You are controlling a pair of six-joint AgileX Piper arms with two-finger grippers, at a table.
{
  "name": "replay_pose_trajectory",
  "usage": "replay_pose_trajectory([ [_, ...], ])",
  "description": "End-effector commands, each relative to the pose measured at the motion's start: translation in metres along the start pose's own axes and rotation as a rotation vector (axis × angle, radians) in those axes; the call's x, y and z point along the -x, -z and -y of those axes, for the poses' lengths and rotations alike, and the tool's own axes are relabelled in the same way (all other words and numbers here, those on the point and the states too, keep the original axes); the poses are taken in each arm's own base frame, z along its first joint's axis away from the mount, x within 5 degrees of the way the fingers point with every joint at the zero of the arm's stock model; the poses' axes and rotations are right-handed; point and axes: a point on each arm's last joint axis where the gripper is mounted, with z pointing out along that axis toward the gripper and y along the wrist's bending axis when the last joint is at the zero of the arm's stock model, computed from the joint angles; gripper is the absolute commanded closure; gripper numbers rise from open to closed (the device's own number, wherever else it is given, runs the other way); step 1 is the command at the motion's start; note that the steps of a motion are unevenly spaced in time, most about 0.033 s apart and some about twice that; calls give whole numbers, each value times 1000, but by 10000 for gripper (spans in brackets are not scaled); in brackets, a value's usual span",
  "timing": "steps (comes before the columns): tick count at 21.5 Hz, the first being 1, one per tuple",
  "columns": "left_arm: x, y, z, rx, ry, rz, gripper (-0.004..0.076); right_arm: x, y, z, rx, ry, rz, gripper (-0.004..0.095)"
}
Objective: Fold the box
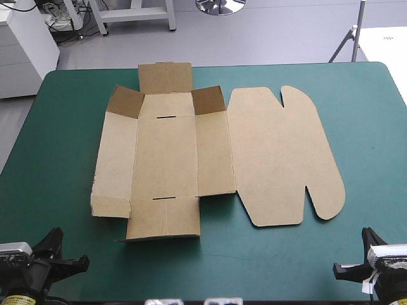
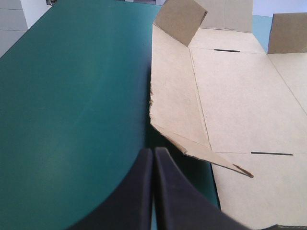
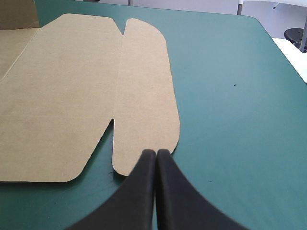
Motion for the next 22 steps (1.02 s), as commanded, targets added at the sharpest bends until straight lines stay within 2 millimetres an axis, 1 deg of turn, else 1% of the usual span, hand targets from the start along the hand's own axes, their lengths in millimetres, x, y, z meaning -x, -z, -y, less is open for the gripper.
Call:
replay_pose_trajectory([
  [1,13,2,1,-13,-2,83,734,13,9,1,-24,2,122,927],
  [9,12,2,1,-13,1,69,734,13,9,1,-24,2,122,927],
  [12,15,-5,1,-4,-2,-1,734,13,9,1,-24,2,122,927],
  [15,22,-25,1,7,-2,-102,734,13,9,1,-24,2,122,927],
  [17,29,-40,2,3,8,-124,733,13,9,1,-24,2,122,927],
  [22,46,-67,6,-15,46,-204,727,13,9,1,-24,2,122,927],
])
